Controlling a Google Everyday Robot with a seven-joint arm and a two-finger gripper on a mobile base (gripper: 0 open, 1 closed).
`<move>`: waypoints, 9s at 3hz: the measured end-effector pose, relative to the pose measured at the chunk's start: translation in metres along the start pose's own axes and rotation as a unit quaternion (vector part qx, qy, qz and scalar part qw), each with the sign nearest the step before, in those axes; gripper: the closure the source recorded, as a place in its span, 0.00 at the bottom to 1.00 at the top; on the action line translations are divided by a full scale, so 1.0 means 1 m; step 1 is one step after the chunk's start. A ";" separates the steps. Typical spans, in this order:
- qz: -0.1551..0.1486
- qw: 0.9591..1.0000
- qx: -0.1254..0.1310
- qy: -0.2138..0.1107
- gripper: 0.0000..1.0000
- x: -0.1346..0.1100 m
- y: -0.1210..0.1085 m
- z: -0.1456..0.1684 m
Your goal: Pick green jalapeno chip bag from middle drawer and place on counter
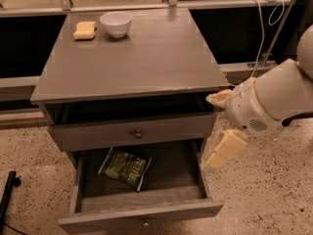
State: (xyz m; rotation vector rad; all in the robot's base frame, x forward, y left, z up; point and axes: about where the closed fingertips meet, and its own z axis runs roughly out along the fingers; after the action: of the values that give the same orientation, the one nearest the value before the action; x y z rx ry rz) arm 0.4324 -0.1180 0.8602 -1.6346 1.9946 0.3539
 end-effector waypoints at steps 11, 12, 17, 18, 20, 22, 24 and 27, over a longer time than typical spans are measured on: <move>0.046 0.963 0.002 -0.265 0.00 0.010 0.025 0.413; 0.079 0.963 -0.003 -0.259 0.00 0.029 0.024 0.439; 0.270 0.924 -0.017 -0.270 0.00 0.057 -0.058 0.495; 0.296 0.915 0.024 -0.272 0.00 0.081 -0.064 0.493; 0.307 0.906 0.061 -0.283 0.00 0.096 -0.077 0.493; 0.301 0.910 0.036 -0.284 0.38 0.086 -0.068 0.520; 0.277 0.901 0.052 -0.330 0.93 0.075 -0.063 0.501; 0.068 0.879 0.165 -0.442 1.00 0.028 -0.035 0.325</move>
Offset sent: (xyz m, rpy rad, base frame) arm 0.0085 0.0294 -0.0042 0.0107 -0.0706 -0.0182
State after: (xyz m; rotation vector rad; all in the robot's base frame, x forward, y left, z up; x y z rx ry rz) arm 0.5387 0.0179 0.5814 -0.8629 1.3484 0.6331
